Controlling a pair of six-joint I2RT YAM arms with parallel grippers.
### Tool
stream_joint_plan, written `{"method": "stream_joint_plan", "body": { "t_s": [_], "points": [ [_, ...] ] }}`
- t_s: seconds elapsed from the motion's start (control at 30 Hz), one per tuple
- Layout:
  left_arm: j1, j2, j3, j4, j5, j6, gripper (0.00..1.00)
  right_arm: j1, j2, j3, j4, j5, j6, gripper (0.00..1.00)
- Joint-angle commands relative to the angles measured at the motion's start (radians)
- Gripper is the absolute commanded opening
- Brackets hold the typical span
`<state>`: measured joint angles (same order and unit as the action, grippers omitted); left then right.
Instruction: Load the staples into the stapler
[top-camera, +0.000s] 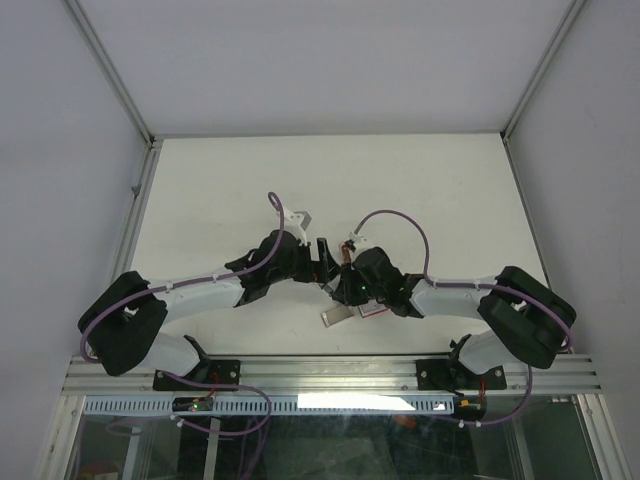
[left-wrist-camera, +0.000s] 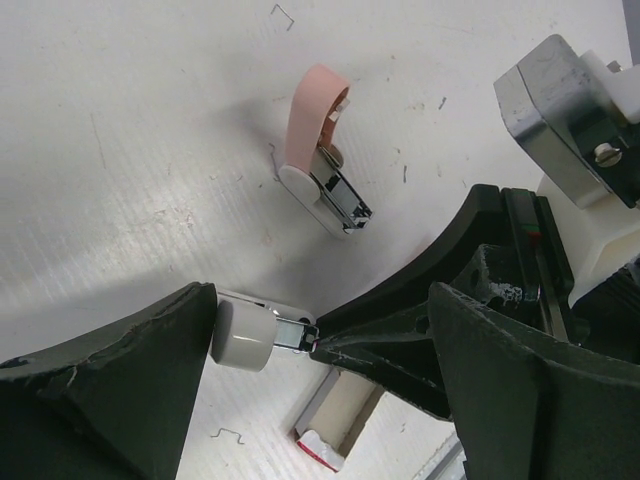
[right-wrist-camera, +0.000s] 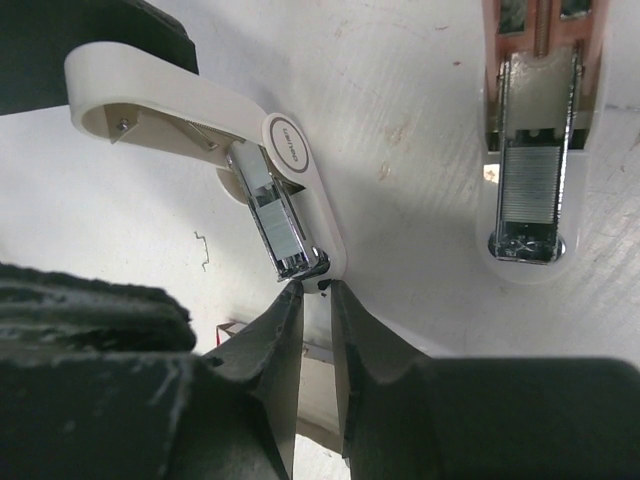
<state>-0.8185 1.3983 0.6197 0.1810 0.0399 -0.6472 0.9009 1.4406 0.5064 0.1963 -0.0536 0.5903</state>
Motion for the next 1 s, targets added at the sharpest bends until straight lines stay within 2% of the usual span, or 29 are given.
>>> {"method": "stream_joint_plan", "body": {
  "t_s": [0.0, 0.57, 0.97],
  "points": [
    [-0.08, -0.027, 0.04, 0.062, 0.045, -0.029, 0.9, 0.004, 0.041, 0.011, 0.109, 0.019, 0.006, 0.2],
    [-0.18, -0.104, 0.089, -0.064, -0.196, 0.014, 0.9, 0.004, 0.073, 0.018, 0.112, 0.029, -0.002, 0.19],
    [-0.206, -0.105, 0.113, -0.107, -0.226, -0.018, 0.9, 0.004, 0.083, 0.021, 0.112, 0.031, -0.001, 0.19]
  ]
}}
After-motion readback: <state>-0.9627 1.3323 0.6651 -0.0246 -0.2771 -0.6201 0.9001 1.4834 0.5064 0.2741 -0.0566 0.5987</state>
